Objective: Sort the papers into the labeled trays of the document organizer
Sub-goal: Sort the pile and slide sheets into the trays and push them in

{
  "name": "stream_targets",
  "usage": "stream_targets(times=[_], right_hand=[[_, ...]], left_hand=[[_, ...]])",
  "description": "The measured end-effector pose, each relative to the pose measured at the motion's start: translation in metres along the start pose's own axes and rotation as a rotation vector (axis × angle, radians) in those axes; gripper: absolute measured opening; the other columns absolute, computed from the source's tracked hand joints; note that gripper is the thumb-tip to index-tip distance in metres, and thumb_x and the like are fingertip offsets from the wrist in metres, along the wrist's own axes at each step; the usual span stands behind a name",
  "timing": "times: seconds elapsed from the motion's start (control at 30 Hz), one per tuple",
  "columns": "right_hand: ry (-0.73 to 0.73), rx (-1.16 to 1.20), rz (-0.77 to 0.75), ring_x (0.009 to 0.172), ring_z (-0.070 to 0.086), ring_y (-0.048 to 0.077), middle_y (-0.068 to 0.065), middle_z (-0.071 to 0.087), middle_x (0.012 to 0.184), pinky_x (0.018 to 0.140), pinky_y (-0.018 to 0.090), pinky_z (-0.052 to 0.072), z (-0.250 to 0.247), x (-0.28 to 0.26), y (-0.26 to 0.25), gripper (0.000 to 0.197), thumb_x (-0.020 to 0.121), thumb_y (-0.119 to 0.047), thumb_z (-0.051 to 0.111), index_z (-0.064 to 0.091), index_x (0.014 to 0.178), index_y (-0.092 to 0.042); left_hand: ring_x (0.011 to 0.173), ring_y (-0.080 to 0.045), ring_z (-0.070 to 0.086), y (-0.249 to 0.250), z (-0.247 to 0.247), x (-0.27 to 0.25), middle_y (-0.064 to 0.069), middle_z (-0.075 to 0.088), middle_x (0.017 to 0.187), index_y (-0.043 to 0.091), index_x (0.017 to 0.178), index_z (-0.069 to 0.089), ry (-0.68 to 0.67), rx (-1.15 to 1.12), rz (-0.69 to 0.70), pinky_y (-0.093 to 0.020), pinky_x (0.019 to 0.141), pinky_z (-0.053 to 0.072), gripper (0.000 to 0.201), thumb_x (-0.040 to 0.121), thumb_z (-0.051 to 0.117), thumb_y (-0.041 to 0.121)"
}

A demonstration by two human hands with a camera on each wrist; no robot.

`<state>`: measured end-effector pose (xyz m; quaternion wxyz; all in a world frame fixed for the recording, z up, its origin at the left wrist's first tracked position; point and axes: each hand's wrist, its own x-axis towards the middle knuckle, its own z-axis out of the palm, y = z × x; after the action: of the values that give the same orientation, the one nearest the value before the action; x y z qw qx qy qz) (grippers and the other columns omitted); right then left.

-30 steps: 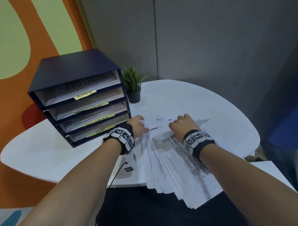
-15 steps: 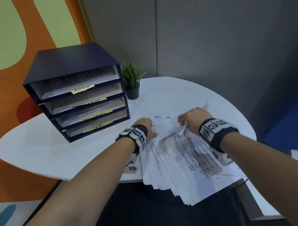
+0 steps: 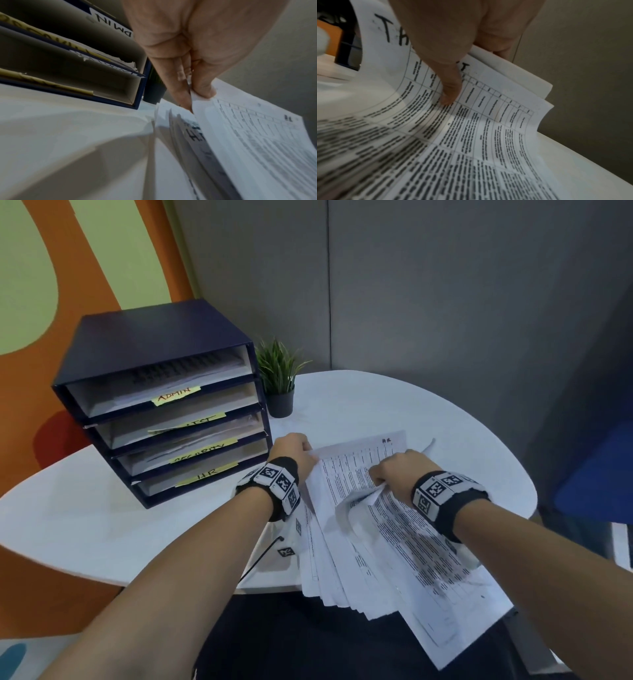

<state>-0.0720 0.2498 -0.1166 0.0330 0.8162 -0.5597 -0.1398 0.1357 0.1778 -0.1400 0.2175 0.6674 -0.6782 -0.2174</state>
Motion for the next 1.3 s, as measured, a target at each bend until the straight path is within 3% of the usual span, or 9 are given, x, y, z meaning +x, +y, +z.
stream_targets(times=[0.17,0.33,0.4,0.47,0.63,0.77,0.97,1.07,1.3], right_hand=[[0.110,0.139,0.002,0.082,0.059,0.022,0.001,0.062,0.102,0.079,0.036,0.052,-0.003,0.005,0.001,0.023,0.089,-0.004,0.052,0.051,0.105,-0.021],[0.310,0.331,0.060,0.099,0.056,0.027,0.006,0.055,0.114,0.076,0.036,0.049,0.011,0.017,0.000,0.072,0.081,-0.004,0.066,0.033,0.142,-0.024],[0.369,0.169,-0.032,0.088,0.054,0.028,0.006,0.054,0.096,0.068,0.035,0.046,0.018,0.018,-0.003,0.059,0.066,-0.011,0.081,0.063,0.121,-0.022],[0.436,-0.003,-0.081,0.077,0.055,0.028,0.006,0.055,0.084,0.061,0.034,0.043,0.021,0.017,-0.004,0.035,0.045,-0.016,0.091,0.074,0.076,-0.018],[0.105,-0.007,-0.036,0.098,0.055,0.024,0.001,0.068,0.095,0.077,0.026,0.038,0.018,0.007,-0.006,0.011,0.091,-0.015,0.056,0.050,0.098,-0.020],[0.093,0.005,-0.018,0.095,0.057,0.024,-0.002,0.070,0.096,0.073,0.024,0.029,0.019,0.003,-0.007,0.017,0.091,-0.004,0.047,0.039,0.092,-0.020],[0.160,-0.067,-0.047,0.076,0.060,0.022,-0.003,0.065,0.080,0.090,0.028,0.035,0.033,0.011,0.000,0.020,0.089,-0.009,0.054,0.037,0.085,-0.020],[0.200,-0.087,-0.089,0.074,0.059,0.021,-0.005,0.064,0.078,0.087,0.029,0.036,0.034,0.013,0.002,0.025,0.083,-0.005,0.056,0.038,0.084,-0.022],[0.222,-0.092,-0.152,0.088,0.060,0.022,-0.004,0.065,0.092,0.094,0.032,0.035,0.018,0.002,0.007,0.026,0.085,0.001,0.050,0.042,0.091,-0.022]], left_hand=[[0.062,-0.014,0.053,-0.005,0.002,-0.006,-0.002,0.060,0.073,0.015,0.074,0.061,-0.034,-0.140,0.061,-0.022,0.050,0.040,0.009,0.082,0.065,0.016],[0.087,-0.028,0.073,-0.018,0.004,-0.013,-0.013,0.076,0.089,0.020,0.066,0.061,-0.432,-0.384,0.228,-0.040,0.079,0.059,0.024,0.079,0.076,0.005],[0.063,-0.009,0.068,-0.016,-0.004,-0.020,-0.002,0.073,0.070,0.008,0.074,0.061,-0.575,-0.421,0.235,-0.022,0.062,0.056,0.016,0.084,0.072,0.001],[0.064,-0.007,0.066,-0.015,-0.015,-0.021,0.001,0.072,0.074,0.004,0.087,0.066,-0.695,-0.433,0.182,-0.020,0.065,0.057,0.006,0.088,0.070,0.009],[0.094,-0.022,0.069,-0.031,-0.020,-0.001,-0.004,0.072,0.101,0.008,0.099,0.066,-0.227,-0.309,0.022,-0.036,0.084,0.057,0.034,0.083,0.074,0.037],[0.100,-0.017,0.060,-0.022,-0.003,-0.010,0.003,0.060,0.112,0.022,0.116,0.060,-0.347,0.152,0.095,-0.030,0.087,0.050,0.052,0.073,0.079,0.044],[0.097,-0.024,0.063,0.004,0.021,-0.022,-0.007,0.063,0.107,0.014,0.109,0.066,-0.522,0.486,0.159,-0.029,0.078,0.052,0.037,0.075,0.076,0.022],[0.077,-0.025,0.062,0.009,0.018,-0.016,-0.007,0.059,0.080,0.012,0.083,0.067,-0.528,0.435,0.128,-0.026,0.064,0.050,0.009,0.077,0.070,0.019],[0.073,-0.019,0.062,-0.003,-0.012,0.000,-0.003,0.069,0.078,0.014,0.088,0.076,-0.340,0.032,0.134,-0.026,0.064,0.054,0.018,0.086,0.070,0.031]])
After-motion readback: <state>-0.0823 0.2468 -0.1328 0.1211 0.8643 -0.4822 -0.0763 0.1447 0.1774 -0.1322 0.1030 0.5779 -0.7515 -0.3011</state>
